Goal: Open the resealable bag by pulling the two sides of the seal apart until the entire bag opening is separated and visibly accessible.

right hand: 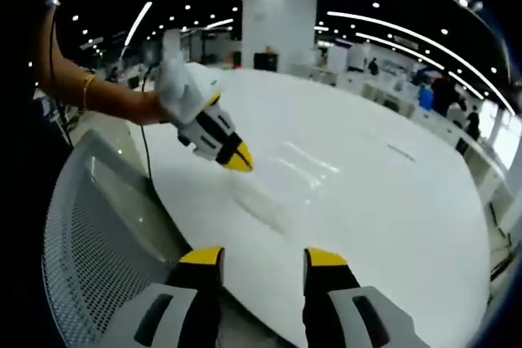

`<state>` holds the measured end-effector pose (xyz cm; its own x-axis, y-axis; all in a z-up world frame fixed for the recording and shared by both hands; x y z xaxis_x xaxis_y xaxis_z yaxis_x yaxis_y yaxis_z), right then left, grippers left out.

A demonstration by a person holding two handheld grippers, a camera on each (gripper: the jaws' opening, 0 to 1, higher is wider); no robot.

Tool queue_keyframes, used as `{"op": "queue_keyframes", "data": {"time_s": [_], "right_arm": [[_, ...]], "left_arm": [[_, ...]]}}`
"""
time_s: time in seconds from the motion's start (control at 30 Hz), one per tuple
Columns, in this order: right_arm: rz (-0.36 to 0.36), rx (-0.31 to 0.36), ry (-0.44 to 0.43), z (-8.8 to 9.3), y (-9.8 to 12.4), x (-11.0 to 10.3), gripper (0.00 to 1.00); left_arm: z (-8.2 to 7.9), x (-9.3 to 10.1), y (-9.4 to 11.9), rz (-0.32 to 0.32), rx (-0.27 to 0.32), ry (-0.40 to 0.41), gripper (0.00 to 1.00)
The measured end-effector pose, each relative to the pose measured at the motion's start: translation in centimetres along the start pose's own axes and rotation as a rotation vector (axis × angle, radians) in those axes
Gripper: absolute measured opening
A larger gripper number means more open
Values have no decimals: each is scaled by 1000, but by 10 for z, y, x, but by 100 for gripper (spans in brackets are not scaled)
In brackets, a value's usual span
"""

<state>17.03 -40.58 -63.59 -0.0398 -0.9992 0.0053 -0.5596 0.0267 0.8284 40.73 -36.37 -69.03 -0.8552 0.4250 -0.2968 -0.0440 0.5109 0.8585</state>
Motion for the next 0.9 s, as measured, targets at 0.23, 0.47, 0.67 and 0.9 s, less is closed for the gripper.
{"op": "queue_keyframes", "data": {"time_s": [0.23, 0.47, 0.67, 0.9], "right_arm": [[-6, 9, -74, 5, 3, -1, 56], [-14, 9, -94, 8, 6, -5, 55], [-14, 1, -101, 10, 7, -6, 55], [-19, 6, -109, 10, 7, -6, 58]], "left_arm": [[-4, -16, -7, -19, -10, -14, 0], [-9, -31, -17, -9, -21, -11, 0], [-16, -46, -26, -16, -32, -32, 0], [-26, -70, -35, -20, -38, -70, 0]]}}
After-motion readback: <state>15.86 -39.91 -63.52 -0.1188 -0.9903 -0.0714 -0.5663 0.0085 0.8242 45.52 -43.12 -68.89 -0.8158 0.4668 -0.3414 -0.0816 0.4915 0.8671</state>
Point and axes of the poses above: the point that each gripper's makers call its tool centre point, and the gripper's own axes: y roughly backward along the fingers, x roughly to its right, z roughly out of its underside, the point moved 8 cm from there along y, roughly backward along the fingers, and after that the axes turned 15 degrees about -x, right-handed, at the moved point
